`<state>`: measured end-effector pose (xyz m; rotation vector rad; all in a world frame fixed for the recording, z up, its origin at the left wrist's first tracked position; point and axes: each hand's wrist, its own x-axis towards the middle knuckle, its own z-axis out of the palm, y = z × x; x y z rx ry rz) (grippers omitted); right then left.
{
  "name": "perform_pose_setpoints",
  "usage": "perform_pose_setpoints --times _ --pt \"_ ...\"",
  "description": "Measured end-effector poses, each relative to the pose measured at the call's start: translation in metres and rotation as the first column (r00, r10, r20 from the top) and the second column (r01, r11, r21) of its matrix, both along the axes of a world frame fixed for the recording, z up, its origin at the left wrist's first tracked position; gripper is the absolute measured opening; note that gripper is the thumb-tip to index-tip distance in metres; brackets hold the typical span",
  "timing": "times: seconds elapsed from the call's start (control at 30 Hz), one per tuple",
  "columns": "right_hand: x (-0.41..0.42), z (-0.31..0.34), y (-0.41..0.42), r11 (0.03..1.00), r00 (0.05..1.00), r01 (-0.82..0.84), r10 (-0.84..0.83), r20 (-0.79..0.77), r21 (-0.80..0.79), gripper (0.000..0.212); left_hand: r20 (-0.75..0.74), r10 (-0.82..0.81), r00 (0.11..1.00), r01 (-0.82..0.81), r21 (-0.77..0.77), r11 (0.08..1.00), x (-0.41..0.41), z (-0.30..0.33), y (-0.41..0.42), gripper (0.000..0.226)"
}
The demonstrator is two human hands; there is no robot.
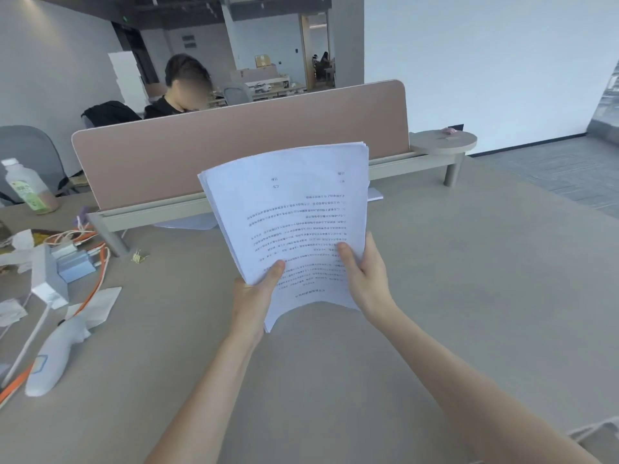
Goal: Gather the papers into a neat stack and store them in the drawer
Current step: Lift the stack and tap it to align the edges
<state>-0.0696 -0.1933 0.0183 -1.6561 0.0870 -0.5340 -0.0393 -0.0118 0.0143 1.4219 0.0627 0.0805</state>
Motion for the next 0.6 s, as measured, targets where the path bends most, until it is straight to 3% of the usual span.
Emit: perform_pose_setpoints --times 0.17,0.3,0.6 --pt "-0.008 0.007 -0.006 0.999 0.999 0.02 -0.019 0.039 -0.03 0.021 0.081 -0.016 0.997 0.014 0.028 1.0 -0.004 0.007 -0.002 0.018" --pt "-0.01 0.006 -0.011 0.998 1.0 0.018 -0.019 -0.01 -0.061 0.027 0.043 -0.028 0.999 0.028 0.014 1.0 -0.005 -0.002 -0.005 0.04" --pt "0.003 -0.003 -0.02 0.992 0.975 0.07 -0.09 -0.205 -0.105 0.024 0.005 -0.06 0.998 0.059 0.138 0.989 0.001 -0.007 -0.011 0.004"
